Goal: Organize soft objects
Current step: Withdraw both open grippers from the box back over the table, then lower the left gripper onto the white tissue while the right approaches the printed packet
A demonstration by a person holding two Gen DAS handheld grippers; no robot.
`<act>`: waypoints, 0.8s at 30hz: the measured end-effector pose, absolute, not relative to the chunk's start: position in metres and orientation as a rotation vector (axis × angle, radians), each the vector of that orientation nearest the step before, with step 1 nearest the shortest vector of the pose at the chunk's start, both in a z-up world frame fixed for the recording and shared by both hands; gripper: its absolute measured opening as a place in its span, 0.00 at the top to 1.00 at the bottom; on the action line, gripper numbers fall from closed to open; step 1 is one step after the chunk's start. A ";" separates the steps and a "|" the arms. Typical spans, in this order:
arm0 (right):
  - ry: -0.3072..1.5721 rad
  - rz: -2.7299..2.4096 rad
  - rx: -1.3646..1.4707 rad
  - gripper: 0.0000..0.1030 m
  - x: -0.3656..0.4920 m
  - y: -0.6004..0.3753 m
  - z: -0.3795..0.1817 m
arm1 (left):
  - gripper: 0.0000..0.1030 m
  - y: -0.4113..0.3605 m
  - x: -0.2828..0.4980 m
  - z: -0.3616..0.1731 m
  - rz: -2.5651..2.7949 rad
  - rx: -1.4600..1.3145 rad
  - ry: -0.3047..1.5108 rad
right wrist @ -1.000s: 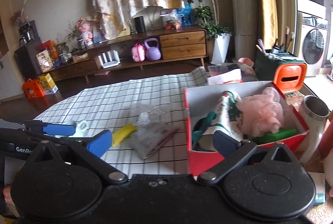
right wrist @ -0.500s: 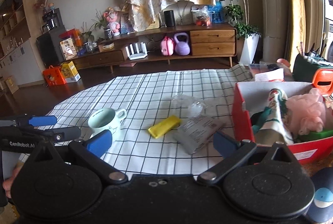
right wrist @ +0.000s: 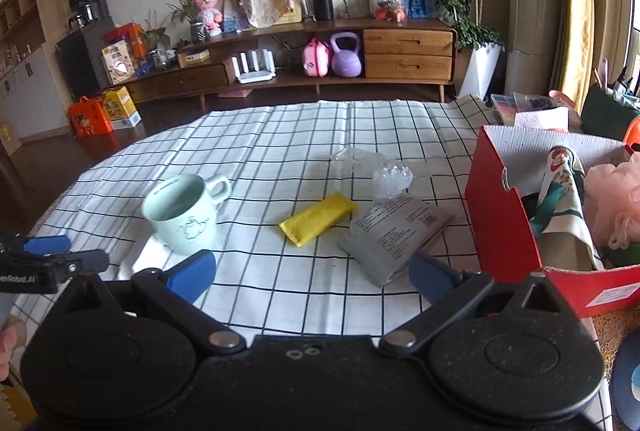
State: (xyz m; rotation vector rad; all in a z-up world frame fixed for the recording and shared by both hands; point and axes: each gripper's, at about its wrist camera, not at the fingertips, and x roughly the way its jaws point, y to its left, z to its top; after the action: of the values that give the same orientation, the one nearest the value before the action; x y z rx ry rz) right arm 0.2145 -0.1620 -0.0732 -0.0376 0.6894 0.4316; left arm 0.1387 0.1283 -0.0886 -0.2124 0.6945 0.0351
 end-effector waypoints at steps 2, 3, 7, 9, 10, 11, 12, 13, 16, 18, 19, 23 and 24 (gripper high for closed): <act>0.692 0.392 -0.047 0.00 0.226 -0.158 -0.081 | 0.00 0.134 0.144 -0.098 0.055 -0.214 0.706; 0.683 0.366 -0.067 0.00 0.231 -0.156 -0.084 | 0.00 0.137 0.147 -0.103 0.068 -0.216 0.714; 0.687 0.294 -0.055 0.00 0.260 -0.152 -0.099 | 0.00 0.146 0.159 -0.121 0.102 -0.226 0.746; 0.702 0.254 -0.028 0.00 0.276 -0.151 -0.107 | 0.00 0.149 0.164 -0.128 0.112 -0.229 0.756; 0.713 0.238 -0.014 0.00 0.285 -0.150 -0.112 | 0.00 0.151 0.167 -0.131 0.121 -0.229 0.760; 0.723 0.223 0.002 0.00 0.292 -0.151 -0.116 | 0.00 0.153 0.170 -0.134 0.127 -0.230 0.763; 0.732 0.207 0.015 0.00 0.300 -0.151 -0.120 | 0.00 0.154 0.172 -0.136 0.132 -0.234 0.767; 0.741 0.189 0.023 0.00 0.307 -0.149 -0.125 | 0.00 0.156 0.174 -0.139 0.135 -0.242 0.772; 0.765 0.146 0.038 0.00 0.325 -0.146 -0.135 | 0.00 0.158 0.182 -0.148 0.136 -0.244 0.790; 0.775 0.120 0.047 0.00 0.334 -0.145 -0.141 | 0.00 0.158 0.186 -0.153 0.142 -0.230 0.799; 0.781 0.107 0.052 0.00 0.337 -0.144 -0.144 | 0.00 0.158 0.189 -0.155 0.144 -0.226 0.802; 0.792 0.063 0.086 0.00 0.350 -0.145 -0.154 | 0.01 0.164 0.196 -0.165 0.172 -0.244 0.805; 0.798 0.055 0.087 0.00 0.352 -0.144 -0.156 | 0.01 0.166 0.198 -0.167 0.175 -0.256 0.807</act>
State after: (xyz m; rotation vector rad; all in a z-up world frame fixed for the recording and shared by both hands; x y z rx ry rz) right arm 0.3525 -0.1444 -0.1565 0.0867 0.7976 0.0555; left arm 0.1975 0.1657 -0.1672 -0.2564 0.8065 0.1751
